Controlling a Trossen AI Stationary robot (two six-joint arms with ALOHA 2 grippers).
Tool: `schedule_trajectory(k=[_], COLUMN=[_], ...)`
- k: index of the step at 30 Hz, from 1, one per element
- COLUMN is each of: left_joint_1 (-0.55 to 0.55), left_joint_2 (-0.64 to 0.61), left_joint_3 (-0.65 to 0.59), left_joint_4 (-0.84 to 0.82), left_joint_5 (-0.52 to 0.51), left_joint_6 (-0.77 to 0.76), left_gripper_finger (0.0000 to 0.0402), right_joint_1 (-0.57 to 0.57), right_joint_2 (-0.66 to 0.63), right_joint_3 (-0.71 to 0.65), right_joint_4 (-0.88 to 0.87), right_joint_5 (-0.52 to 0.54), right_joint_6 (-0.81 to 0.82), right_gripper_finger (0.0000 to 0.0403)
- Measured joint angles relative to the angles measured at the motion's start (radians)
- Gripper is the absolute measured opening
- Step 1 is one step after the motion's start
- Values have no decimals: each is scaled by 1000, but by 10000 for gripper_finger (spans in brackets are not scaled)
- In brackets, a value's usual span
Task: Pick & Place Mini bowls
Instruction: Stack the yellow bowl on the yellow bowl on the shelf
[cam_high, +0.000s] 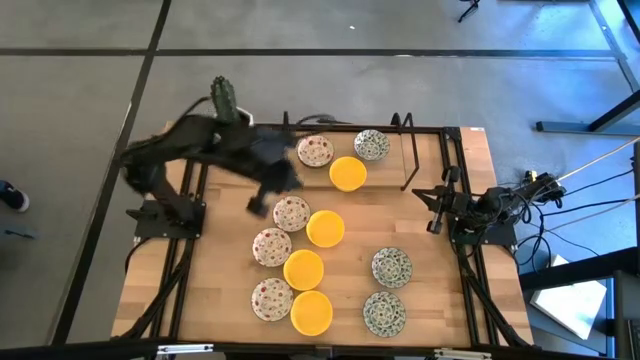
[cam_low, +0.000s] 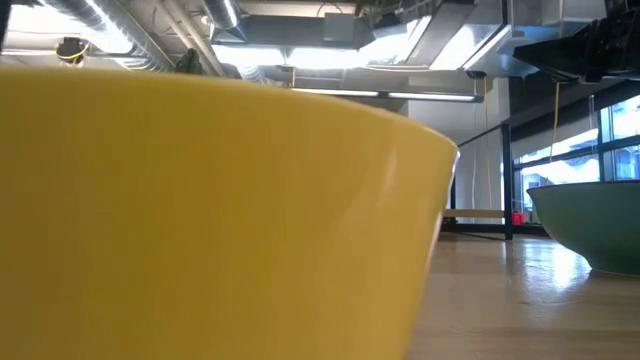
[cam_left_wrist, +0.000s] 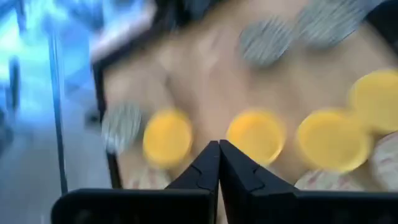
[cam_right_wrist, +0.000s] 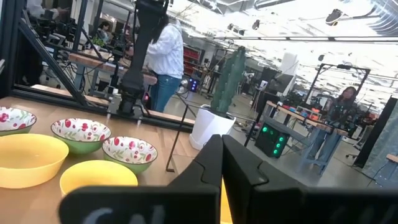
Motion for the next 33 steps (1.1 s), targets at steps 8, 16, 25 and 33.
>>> schedule_trajectory(k=[8, 16, 25, 33], left_joint_1=[-205, -263, -270, -269], left_joint_2=[-90, -50, -8, -6], left_joint_3=[-34, -35, -35, -35], left_joint_4=[105, 105, 143, 96], left_joint_5=[-69, -82, -30, -197], left_joint_6=[-164, -203, -203, -285], left_gripper_finger=[37, 139, 255, 283], right_joint_1=[0, 0, 0, 0], right_joint_2=[0, 0, 0, 0], right_joint_3=[0, 0, 0, 0], right_joint_4=[0, 0, -8, -8], right_joint_5=[0, 1, 1, 2], right_joint_6=[0, 18, 26, 23], right_gripper_finger=[10, 10, 10, 10])
